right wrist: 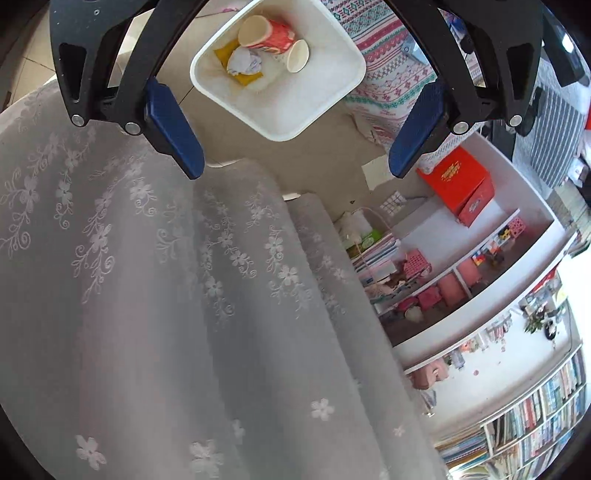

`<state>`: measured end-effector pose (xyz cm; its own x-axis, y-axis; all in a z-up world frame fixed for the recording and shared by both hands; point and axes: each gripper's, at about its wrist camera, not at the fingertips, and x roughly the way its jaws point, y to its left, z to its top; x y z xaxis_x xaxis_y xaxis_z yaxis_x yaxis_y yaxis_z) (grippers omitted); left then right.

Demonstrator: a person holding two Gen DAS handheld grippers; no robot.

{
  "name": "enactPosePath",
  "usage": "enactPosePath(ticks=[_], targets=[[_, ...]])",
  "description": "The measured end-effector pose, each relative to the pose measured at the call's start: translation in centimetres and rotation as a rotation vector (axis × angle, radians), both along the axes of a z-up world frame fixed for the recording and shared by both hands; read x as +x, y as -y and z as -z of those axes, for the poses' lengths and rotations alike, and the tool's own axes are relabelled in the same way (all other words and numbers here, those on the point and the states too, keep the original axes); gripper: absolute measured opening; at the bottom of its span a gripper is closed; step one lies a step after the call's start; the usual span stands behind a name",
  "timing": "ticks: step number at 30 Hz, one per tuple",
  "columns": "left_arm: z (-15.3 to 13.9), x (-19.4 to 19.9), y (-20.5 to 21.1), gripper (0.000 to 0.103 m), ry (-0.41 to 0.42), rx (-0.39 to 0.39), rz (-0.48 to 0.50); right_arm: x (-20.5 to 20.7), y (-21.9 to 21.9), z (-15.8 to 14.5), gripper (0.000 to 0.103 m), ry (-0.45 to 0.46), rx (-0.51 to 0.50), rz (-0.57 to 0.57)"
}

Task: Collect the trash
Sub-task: 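Drop the paper cup and red noodle cup into the white bin with both grippers, then grasp the plastic water bottle with the left gripper and lift it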

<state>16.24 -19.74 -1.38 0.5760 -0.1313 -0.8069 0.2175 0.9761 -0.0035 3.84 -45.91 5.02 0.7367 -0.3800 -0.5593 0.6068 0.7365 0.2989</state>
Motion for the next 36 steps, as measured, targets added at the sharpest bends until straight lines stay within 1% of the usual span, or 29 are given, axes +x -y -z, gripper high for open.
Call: enactPosePath(ticks=[3,5,7,9,12,15,19,23,25,28,29,30,32,33,35,36], targets=[[0.2,1.2,-5.4,0.085,-0.035,0.017,-0.083,1.3,-2.1,0.3,0.096,-0.026,-0.013,-0.055],[0.6,2.5,-9.3,0.085,-0.081,0.027,-0.15,2.0,-3.4,0.4,0.096,-0.04,-0.026,-0.089],[1.3,3.9,-13.7,0.085,-0.129,0.04,-0.248,2.8,-4.7,0.5,0.096,-0.052,-0.039,-0.117],[1.9,5.0,-18.4,0.085,-0.171,-0.009,-0.345,3.4,-5.9,0.6,0.096,-0.062,-0.047,-0.141],[3.9,6.5,-24.8,0.085,-0.266,-0.117,-0.483,4.5,-7.4,0.9,0.096,-0.079,-0.064,-0.17],[6.1,7.4,-28.9,0.084,-0.329,-0.188,-0.578,5.4,-8.8,1.4,0.096,-0.103,-0.082,-0.189],[8.5,8.7,-31.4,0.084,-0.354,-0.254,-0.628,7.0,-10.5,2.1,0.096,-0.139,-0.101,-0.22],[10.6,10.1,-32.1,0.084,-0.386,-0.338,-0.652,8.5,-12.4,3.1,0.096,-0.172,-0.103,-0.273],[11.7,10.7,-32.1,0.081,-0.404,-0.354,-0.658,9.0,-13.4,3.6,0.096,-0.188,-0.107,-0.295],[13.0,11.3,-32.1,0.072,-0.427,-0.353,-0.669,9.7,-14.8,4.2,0.096,-0.207,-0.117,-0.328],[13.4,11.3,-32.3,0.063,-0.433,-0.36,-0.674,9.9,-15.2,4.4,0.096,-0.211,-0.116,-0.339],[13.7,11.2,-32.4,0.056,-0.44,-0.376,-0.671,10.0,-15.4,4.5,0.096,-0.216,-0.111,-0.351],[13.6,10.6,-32.7,0.056,-0.43,-0.387,-0.667,10.4,-16.0,4.8,0.096,-0.227,-0.091,-0.381],[13.2,10.2,-32.8,0.056,-0.414,-0.373,-0.664,10.5,-16.2,4.9,0.096,-0.229,-0.077,-0.398],[11.9,8.9,-33.1,0.056,-0.364,-0.365,-0.65,10.7,-16.7,5.2,0.096,-0.231,-0.051,-0.425],[10.9,8.0,-33.4,0.056,-0.338,-0.38,-0.639,10.7,-16.9,5.3,0.096,-0.233,-0.041,-0.436]])
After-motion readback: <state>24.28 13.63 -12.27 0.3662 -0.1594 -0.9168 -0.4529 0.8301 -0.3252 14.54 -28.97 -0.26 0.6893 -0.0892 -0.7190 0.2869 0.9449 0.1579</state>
